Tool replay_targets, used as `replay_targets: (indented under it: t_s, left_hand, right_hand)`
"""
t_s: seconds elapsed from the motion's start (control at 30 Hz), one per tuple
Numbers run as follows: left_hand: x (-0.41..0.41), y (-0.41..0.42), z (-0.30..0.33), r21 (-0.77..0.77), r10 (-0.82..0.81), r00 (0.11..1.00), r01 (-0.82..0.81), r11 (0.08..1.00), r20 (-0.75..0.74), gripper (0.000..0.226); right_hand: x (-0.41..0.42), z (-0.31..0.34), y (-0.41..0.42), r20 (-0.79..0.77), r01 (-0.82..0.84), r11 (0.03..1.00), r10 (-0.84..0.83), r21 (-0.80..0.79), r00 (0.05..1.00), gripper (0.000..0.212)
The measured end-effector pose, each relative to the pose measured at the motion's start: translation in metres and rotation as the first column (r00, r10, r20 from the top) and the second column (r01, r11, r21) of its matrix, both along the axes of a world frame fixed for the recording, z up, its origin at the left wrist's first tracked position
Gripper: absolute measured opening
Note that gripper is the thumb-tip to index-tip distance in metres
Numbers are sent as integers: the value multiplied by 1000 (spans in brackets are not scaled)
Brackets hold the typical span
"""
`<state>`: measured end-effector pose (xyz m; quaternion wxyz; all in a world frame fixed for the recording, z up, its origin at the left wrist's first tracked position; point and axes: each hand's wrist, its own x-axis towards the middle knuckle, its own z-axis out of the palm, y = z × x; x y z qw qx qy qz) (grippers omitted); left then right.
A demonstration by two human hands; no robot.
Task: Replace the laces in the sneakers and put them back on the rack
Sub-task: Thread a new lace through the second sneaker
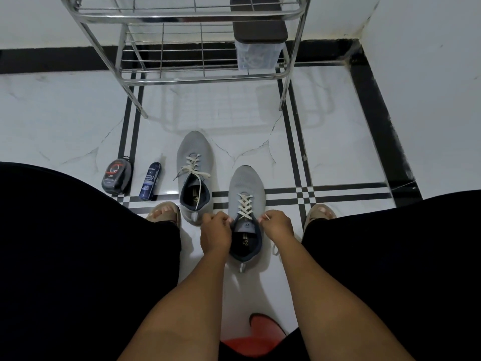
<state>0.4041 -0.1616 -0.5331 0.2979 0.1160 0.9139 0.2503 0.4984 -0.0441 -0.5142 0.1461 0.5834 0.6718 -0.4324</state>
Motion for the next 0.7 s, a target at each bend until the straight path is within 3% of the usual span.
replay_targets:
  t_s: [0.2, 0.27, 0.37, 0.5, 0.63, 0.7]
  left_hand:
    - [4, 2, 7, -198, -74, 993, 55, 979, -92, 28]
    - [0, 5, 10, -186, -59, 996, 45, 981, -69, 34]
    - [-8, 13, 27, -67, -15, 995, 9, 998, -97, 36]
    - [-26, 30, 62, 117, -20, 1000, 23, 993, -21, 44]
    - [-44, 44, 111, 292, -141, 990, 127, 948, 26, 42]
    - [-51, 48, 135, 348, -158, 987, 138, 927, 31, 43]
  right_hand:
    - [-2, -1, -2, 77, 6, 998, -11, 65, 997, 30]
    - [-4, 6, 0, 30, 124, 990, -127, 70, 991, 45]
    - [-16, 19, 13, -89, 281, 959, -277, 42, 957, 33]
    - [-36, 54, 30, -284, 185, 980, -157, 71, 946, 28]
    - [-49, 97, 33, -604, 282, 958, -201, 41, 771, 22]
    - [-54, 118, 37, -668, 271, 962, -181, 31, 721, 17]
